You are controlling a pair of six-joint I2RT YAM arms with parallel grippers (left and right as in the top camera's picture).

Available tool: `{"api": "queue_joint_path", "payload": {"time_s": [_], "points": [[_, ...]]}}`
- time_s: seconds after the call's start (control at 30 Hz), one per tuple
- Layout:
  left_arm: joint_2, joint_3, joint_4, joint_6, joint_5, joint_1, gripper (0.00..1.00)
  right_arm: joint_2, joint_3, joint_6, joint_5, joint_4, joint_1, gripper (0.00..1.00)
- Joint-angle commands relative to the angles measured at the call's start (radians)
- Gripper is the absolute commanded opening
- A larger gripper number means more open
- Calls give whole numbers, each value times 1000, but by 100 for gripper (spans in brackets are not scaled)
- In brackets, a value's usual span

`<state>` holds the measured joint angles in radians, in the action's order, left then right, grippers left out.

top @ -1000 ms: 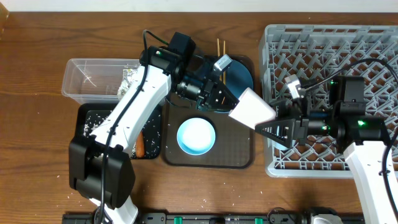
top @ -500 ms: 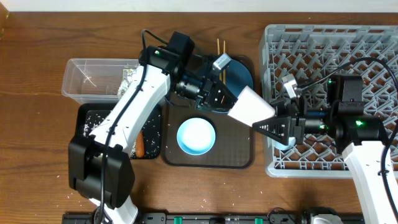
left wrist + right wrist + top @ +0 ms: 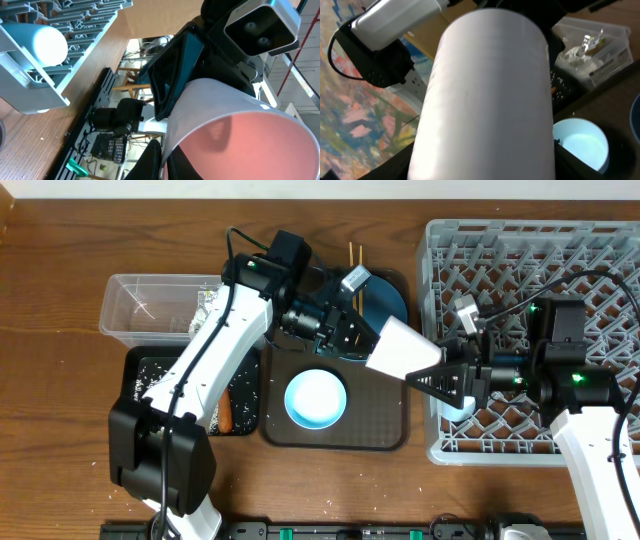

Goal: Sort waste into correct bins and load items into the dishwasher rack
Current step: 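Close the right gripper on the pink cup and open the left gripper, then carry the pink cup right and lower it upside down into the rack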

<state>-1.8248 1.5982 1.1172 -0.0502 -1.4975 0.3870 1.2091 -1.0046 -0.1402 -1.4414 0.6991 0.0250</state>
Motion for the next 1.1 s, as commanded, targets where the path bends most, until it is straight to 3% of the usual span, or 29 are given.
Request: {"api": "queue_joint_path", "payload": {"time_s": [0.0, 0.53, 0.6, 0.73, 1.07], "points": [[19, 3, 0, -10, -1, 7, 8, 0, -7, 46, -44, -35, 8, 48], [19, 3, 45, -10, 131, 7, 14, 0, -7, 148, 103, -82, 6, 46], [19, 3, 44, -9, 130, 6, 17, 0, -7, 155, 103, -94, 6, 46], [19, 3, 21, -9, 166, -11, 34, 0, -7, 154, 117, -98, 6, 45], [19, 3, 12, -9, 414, -128, 54, 0, -7, 264, 166, -97, -83, 41]]}}
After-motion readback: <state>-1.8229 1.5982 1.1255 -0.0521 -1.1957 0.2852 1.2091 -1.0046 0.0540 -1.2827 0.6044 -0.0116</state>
